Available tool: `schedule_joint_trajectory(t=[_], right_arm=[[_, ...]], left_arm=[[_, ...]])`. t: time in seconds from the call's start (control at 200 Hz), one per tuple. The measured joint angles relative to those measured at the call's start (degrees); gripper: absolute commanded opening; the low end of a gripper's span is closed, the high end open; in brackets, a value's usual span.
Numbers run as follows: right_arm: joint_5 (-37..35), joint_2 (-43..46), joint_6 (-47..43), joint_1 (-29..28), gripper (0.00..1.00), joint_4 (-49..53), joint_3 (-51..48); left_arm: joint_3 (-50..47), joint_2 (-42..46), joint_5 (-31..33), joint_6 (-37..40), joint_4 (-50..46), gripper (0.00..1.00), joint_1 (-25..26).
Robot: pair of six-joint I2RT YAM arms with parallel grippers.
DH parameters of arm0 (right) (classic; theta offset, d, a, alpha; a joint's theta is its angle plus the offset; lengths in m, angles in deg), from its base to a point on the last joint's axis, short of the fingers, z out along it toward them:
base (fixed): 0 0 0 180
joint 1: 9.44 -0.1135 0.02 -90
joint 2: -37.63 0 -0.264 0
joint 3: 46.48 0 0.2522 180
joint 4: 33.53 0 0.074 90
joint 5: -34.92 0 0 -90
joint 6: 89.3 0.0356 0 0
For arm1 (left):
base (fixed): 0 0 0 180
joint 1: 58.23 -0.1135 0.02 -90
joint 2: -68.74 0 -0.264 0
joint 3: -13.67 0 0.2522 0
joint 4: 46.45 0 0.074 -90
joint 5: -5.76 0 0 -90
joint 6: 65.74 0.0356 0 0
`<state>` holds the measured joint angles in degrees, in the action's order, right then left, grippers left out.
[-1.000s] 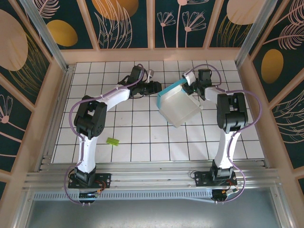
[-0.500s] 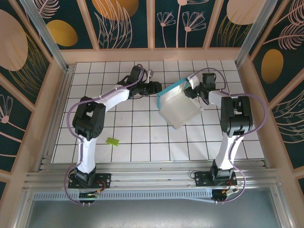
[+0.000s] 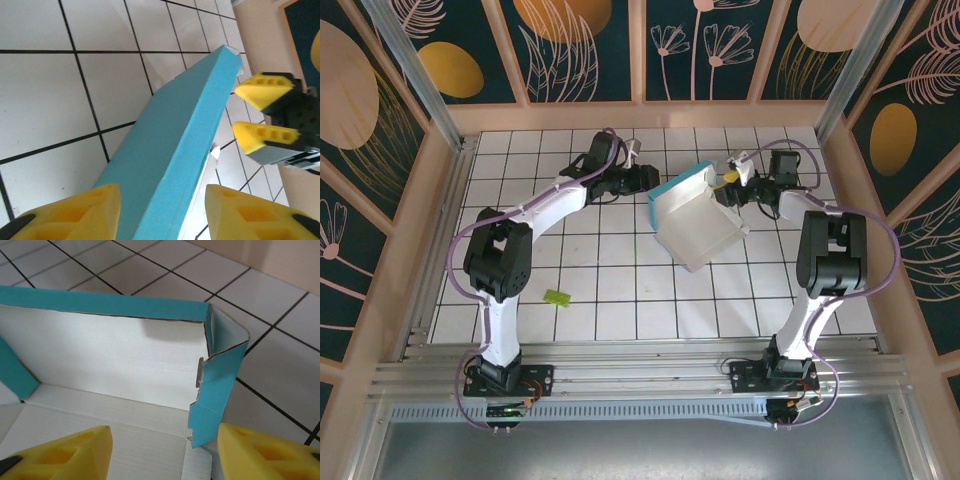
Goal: Fold the paper box
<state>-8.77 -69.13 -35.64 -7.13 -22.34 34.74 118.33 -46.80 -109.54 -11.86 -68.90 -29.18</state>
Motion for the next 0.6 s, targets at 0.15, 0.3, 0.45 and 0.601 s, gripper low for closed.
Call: schedule_joint_trajectory(t=[0.15,0.3,0.45,0.601], right_arm=[[3.34,-0.76,-3.10,3.34,0.50,3.02,2.73],[3.34,-5.51,-8.00,4.24,0.46,6.75,11.52],[3.87,-9.68,-14.01,4.17,0.44,9.75,16.26],[4.83,-13.29,-19.71,3.96,0.43,12.46,18.80]], left_arm=[[-2.60,0.68,0.96,0.11,-0.63,0.48,0.02],[-3.93,0.98,2.49,0.11,-1.46,0.49,0.33],[-4.11,1.51,3.30,0.11,-1.92,0.49,0.61],[-4.11,1.51,3.23,0.09,-1.97,0.49,0.66]])
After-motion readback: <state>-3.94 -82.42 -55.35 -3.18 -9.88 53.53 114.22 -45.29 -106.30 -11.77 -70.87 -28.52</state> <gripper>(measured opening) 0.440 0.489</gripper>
